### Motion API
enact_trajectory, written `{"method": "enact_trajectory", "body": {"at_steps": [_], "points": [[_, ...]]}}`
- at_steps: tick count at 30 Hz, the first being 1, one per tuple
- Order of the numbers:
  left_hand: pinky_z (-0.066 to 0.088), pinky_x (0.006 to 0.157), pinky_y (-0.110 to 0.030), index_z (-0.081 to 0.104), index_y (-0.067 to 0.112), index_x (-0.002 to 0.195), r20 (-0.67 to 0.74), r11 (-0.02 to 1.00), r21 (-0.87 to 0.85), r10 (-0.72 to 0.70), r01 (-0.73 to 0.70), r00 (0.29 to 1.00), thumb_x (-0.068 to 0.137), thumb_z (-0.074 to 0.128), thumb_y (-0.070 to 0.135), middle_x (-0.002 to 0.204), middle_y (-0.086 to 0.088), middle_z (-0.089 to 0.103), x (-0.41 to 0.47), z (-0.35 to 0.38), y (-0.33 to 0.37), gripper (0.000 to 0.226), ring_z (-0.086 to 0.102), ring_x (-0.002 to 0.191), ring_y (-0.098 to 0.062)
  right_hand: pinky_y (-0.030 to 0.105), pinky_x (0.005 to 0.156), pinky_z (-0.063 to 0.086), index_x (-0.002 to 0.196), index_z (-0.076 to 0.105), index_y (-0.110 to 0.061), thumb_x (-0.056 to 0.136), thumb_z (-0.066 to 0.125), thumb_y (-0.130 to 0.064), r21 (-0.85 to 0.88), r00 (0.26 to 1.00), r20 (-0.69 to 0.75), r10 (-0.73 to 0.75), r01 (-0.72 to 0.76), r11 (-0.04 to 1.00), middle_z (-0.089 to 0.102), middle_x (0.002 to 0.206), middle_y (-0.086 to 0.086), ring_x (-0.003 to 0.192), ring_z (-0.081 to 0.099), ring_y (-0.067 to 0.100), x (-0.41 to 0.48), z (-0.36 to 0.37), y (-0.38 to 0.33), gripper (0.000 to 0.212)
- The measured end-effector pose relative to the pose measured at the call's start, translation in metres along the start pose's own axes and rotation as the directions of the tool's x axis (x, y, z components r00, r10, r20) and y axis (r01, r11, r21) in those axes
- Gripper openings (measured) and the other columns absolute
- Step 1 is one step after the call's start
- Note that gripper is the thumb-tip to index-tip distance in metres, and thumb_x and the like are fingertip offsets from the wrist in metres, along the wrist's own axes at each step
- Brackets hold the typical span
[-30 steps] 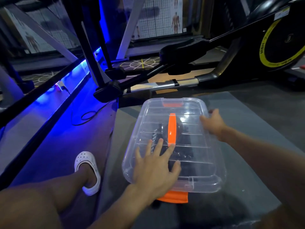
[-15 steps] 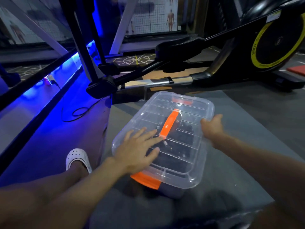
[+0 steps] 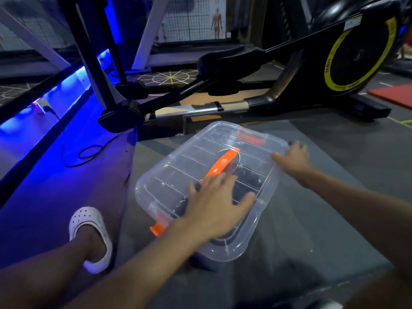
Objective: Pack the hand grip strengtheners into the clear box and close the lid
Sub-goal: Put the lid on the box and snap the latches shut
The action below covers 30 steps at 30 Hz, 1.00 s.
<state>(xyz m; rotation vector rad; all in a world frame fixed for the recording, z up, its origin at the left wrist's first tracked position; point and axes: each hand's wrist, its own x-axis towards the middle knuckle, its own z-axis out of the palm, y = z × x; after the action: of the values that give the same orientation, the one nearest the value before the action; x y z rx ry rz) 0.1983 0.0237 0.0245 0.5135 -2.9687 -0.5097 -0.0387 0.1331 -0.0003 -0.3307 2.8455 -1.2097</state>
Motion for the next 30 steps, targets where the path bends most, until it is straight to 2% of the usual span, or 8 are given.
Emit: {"method": "enact_trajectory", "body": {"at_steps": [4, 6, 9, 14, 22, 25, 28, 30], "points": [[-0.013, 0.103, -0.077, 0.005, 0.032, 0.154, 0.163, 0.982, 0.168, -0.115, 0.087, 0.98, 0.076, 0.022, 0.087, 0.164, -0.009, -0.01, 0.011, 0.023, 0.03, 0.097, -0.018, 0.147, -0.041, 0.038, 0.096, 0.043, 0.137, 0.046, -0.007, 0.089, 0.064, -0.025, 0.095, 0.991, 0.133, -0.002, -0.011, 0.995, 0.052, 0.132, 0.017, 0.117, 0.053, 0.033, 0.039, -0.007, -0.001, 0.055], [-0.018, 0.099, -0.078, -0.002, 0.039, 0.153, 0.17, 0.977, 0.201, -0.107, 0.072, 0.98, 0.078, 0.032, 0.083, 0.162, -0.01, -0.018, 0.014, 0.028, 0.029, 0.093, -0.025, 0.144, -0.044, 0.04, 0.089, 0.048, 0.135, 0.048, -0.007, 0.089, 0.066, -0.024, 0.158, 0.986, 0.165, 0.015, -0.041, 0.987, 0.058, 0.127, 0.018, 0.108, 0.059, 0.032, 0.051, -0.002, 0.002, 0.052], [-0.017, 0.098, -0.08, 0.002, 0.051, 0.149, 0.185, 0.986, 0.162, -0.08, 0.05, 0.979, 0.08, 0.046, 0.069, 0.163, -0.01, -0.017, 0.02, 0.025, 0.026, 0.083, -0.025, 0.144, -0.045, 0.041, 0.083, 0.051, 0.133, 0.049, -0.005, 0.088, 0.066, -0.015, 0.279, 0.985, 0.166, 0.045, -0.091, 0.956, 0.059, 0.122, 0.019, 0.1, 0.06, 0.031, 0.057, 0.006, 0.008, 0.049], [-0.018, 0.098, -0.079, 0.01, 0.061, 0.144, 0.235, 0.994, 0.101, 0.002, -0.027, 0.972, 0.078, 0.055, 0.059, 0.163, -0.007, -0.014, 0.02, 0.016, 0.019, 0.08, -0.024, 0.145, -0.042, 0.028, 0.052, 0.041, 0.126, 0.05, -0.004, 0.086, 0.061, -0.004, 0.401, 0.986, 0.147, 0.078, -0.131, 0.906, 0.053, 0.107, 0.014, 0.071, 0.053, 0.021, 0.045, -0.004, 0.018, 0.041], [-0.014, 0.111, -0.066, 0.019, 0.076, 0.132, 0.351, 0.967, 0.042, 0.222, -0.252, 0.91, 0.067, 0.062, 0.054, 0.164, 0.01, -0.01, 0.032, -0.022, -0.063, 0.081, -0.017, 0.15, -0.018, 0.027, 0.043, 0.031, 0.095, 0.033, -0.013, 0.085, 0.062, -0.013, 0.448, 0.992, 0.069, 0.104, -0.125, 0.885, 0.045, 0.08, 0.009, 0.057, 0.039, 0.019, -0.029, -0.016, 0.029, 0.03], [-0.011, 0.115, -0.062, 0.015, 0.074, 0.134, 0.378, 0.961, 0.076, 0.219, -0.266, 0.899, 0.061, 0.062, 0.049, 0.163, 0.014, -0.01, 0.04, -0.033, -0.088, 0.091, -0.014, 0.15, -0.018, 0.027, 0.042, 0.03, 0.094, 0.029, -0.014, 0.086, 0.063, -0.018, 0.479, 0.988, 0.081, 0.129, -0.152, 0.864, 0.043, 0.08, 0.009, 0.056, 0.039, 0.019, -0.056, -0.006, 0.028, 0.036], [-0.007, 0.116, -0.063, 0.012, 0.067, 0.141, 0.396, 0.963, 0.116, 0.18, -0.244, 0.9, 0.071, 0.071, 0.041, 0.163, 0.012, -0.01, 0.043, -0.034, -0.094, 0.095, -0.013, 0.15, -0.022, 0.027, 0.043, 0.032, 0.097, 0.028, -0.014, 0.085, 0.063, -0.019, 0.461, 0.983, 0.096, 0.155, -0.182, 0.869, 0.044, 0.081, 0.009, 0.057, 0.041, 0.02, -0.064, -0.006, 0.026, 0.037], [-0.008, 0.115, -0.064, 0.012, 0.062, 0.144, 0.396, 0.974, 0.113, 0.137, -0.196, 0.908, 0.074, 0.072, 0.055, 0.164, 0.012, -0.009, 0.044, -0.032, -0.086, 0.093, -0.014, 0.15, -0.022, 0.028, 0.046, 0.032, 0.097, 0.03, -0.013, 0.083, 0.065, -0.02, 0.419, 0.979, 0.118, 0.164, -0.199, 0.886, 0.044, 0.08, 0.008, 0.06, 0.042, 0.021, -0.06, -0.012, 0.025, 0.038]]}}
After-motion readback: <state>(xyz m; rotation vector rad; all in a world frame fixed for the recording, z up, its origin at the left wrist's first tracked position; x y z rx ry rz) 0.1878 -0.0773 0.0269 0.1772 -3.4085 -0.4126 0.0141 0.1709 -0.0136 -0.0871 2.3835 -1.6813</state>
